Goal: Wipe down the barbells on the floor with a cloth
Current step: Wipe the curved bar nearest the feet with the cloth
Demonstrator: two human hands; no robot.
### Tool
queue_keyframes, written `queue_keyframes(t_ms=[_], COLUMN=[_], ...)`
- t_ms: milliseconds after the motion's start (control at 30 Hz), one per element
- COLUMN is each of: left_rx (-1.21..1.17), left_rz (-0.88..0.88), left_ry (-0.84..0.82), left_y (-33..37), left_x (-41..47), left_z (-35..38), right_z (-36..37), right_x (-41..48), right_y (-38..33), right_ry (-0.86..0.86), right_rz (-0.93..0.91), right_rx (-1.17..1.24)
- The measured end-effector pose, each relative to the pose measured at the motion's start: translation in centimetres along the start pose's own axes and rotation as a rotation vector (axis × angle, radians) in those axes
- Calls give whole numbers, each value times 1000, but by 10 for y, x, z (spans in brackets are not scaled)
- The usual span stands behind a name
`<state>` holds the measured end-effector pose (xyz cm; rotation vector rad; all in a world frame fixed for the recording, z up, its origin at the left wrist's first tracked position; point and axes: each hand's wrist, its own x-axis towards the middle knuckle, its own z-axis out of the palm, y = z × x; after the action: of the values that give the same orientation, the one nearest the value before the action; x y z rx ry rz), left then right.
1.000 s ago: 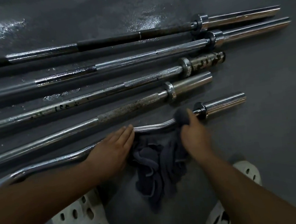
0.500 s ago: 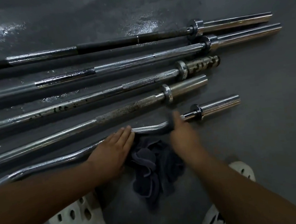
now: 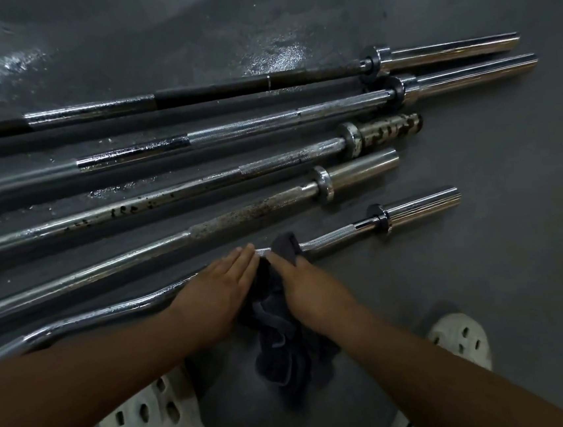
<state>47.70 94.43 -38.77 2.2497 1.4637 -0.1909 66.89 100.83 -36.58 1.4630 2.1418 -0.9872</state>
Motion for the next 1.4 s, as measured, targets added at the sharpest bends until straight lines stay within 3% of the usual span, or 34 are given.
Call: queue_keyframes(t_ms=[67, 167, 400, 500, 700, 833, 1000, 1100, 1167, 1300, 1400], left_rx=[-4, 6, -17, 15, 57, 98, 123, 141, 144, 138, 127], left_rz=[11, 6, 8, 0, 68, 97, 85, 75, 75, 77, 61], left_ry=[9, 28, 25, 14, -4, -41, -86, -110, -120, -170, -177], left_y=[-2, -4, -3, 1, 12, 18, 19, 19, 21, 20, 20], left_x=[-1, 0, 1, 0, 8, 18, 18, 17, 18, 19, 19], left_z=[1, 5, 3, 0, -8, -14, -15, -15, -16, -20, -21], right_z=[-13, -22, -27, -20, -16, -37, -19, -37, -34, -23, -44], right_x=[4, 1, -5, 6, 7, 13, 2, 10, 14, 2, 10], right_y=[18, 52, 65, 53, 51, 70, 47, 75, 60, 50, 79], right_ry=[36, 266, 820, 955, 683, 851, 616, 716, 691, 500, 571], right_rz=[89, 379, 600, 685, 410, 649, 328, 476, 547, 367, 475], right_rx=[-28, 191, 643, 920, 744, 708, 571, 607, 656, 568, 613])
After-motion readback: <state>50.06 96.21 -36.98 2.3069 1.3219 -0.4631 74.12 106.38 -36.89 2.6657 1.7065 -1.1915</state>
